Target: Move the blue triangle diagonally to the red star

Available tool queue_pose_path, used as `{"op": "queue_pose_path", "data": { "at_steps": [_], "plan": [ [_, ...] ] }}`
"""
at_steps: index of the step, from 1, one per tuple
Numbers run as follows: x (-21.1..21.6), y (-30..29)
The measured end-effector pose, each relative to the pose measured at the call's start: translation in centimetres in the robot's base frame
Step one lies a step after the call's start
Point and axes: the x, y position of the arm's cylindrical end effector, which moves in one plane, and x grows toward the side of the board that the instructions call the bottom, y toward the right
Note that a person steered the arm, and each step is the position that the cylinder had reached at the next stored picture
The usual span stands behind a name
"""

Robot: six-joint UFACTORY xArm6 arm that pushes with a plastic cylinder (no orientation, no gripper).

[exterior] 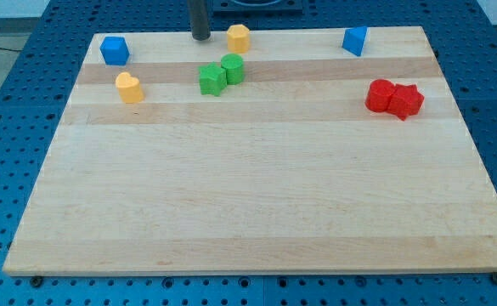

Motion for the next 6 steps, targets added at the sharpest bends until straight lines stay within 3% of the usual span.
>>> {"op": "queue_pose_path", "data": {
  "at_steps": [1,4,6],
  "plan": [
    [0.2,5.9],
    [3.9,5.3],
    [1.2,7.4]
  ]
}}
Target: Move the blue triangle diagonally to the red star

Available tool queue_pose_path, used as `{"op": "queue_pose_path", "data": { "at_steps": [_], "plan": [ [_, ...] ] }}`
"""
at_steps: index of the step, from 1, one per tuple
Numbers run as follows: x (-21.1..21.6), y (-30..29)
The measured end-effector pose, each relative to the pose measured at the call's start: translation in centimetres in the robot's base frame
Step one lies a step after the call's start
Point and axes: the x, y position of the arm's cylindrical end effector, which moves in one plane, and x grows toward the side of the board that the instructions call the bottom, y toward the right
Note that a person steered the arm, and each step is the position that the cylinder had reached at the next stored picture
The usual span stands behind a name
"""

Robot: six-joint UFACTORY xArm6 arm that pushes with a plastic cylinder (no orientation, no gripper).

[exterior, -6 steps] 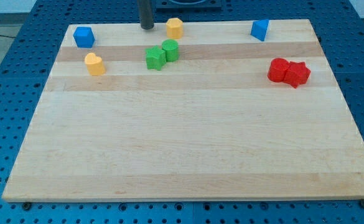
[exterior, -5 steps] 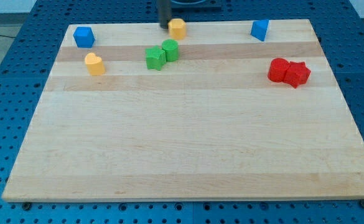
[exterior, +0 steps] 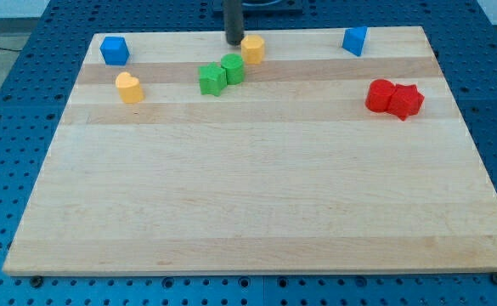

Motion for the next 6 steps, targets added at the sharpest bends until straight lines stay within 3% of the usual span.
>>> {"op": "queue_pose_path", "data": {
  "at_steps": [1,2,3,5,6],
  "plan": [
    [-0.1,11.5],
    [-0.4,15.8],
    [2.7,14.4],
    [-0.7,15.9],
    [-0.3,18.6]
  ]
}}
